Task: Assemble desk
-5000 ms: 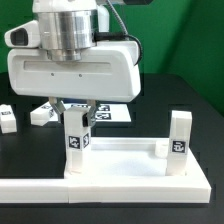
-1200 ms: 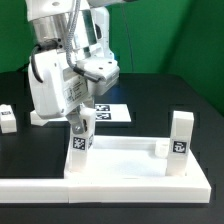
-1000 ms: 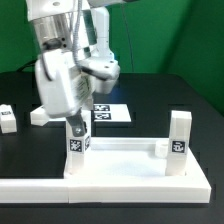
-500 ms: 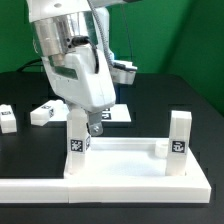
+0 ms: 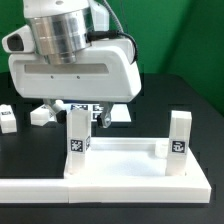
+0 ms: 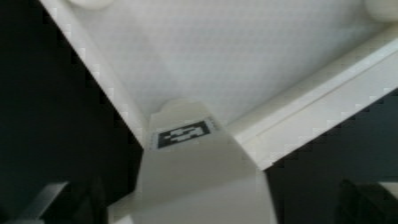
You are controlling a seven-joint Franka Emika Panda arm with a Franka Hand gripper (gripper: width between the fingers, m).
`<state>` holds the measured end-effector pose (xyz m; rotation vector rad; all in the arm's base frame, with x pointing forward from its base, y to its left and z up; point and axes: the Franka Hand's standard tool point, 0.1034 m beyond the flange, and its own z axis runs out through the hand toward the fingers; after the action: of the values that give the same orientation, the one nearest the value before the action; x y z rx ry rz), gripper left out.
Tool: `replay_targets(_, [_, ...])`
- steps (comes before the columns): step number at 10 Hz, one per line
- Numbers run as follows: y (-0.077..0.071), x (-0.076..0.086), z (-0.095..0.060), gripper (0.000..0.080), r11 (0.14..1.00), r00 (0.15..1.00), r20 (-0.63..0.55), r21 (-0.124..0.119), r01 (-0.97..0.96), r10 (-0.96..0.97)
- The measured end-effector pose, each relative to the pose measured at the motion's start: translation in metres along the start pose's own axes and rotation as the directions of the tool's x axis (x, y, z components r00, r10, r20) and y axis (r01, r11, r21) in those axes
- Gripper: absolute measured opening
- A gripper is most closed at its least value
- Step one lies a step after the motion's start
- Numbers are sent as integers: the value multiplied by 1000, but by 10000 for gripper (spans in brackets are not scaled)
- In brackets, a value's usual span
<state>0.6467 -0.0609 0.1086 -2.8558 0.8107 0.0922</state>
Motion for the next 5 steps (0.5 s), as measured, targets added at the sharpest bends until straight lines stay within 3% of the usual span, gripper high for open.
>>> replay_targets(2, [0, 0, 0, 636, 999, 999, 0, -1, -39, 39])
replay_targets(4, [1, 0, 0, 290, 981, 981, 0, -1, -193, 193])
replay_targets(5, [2, 0, 0, 293, 974, 974, 0, -3, -228, 228])
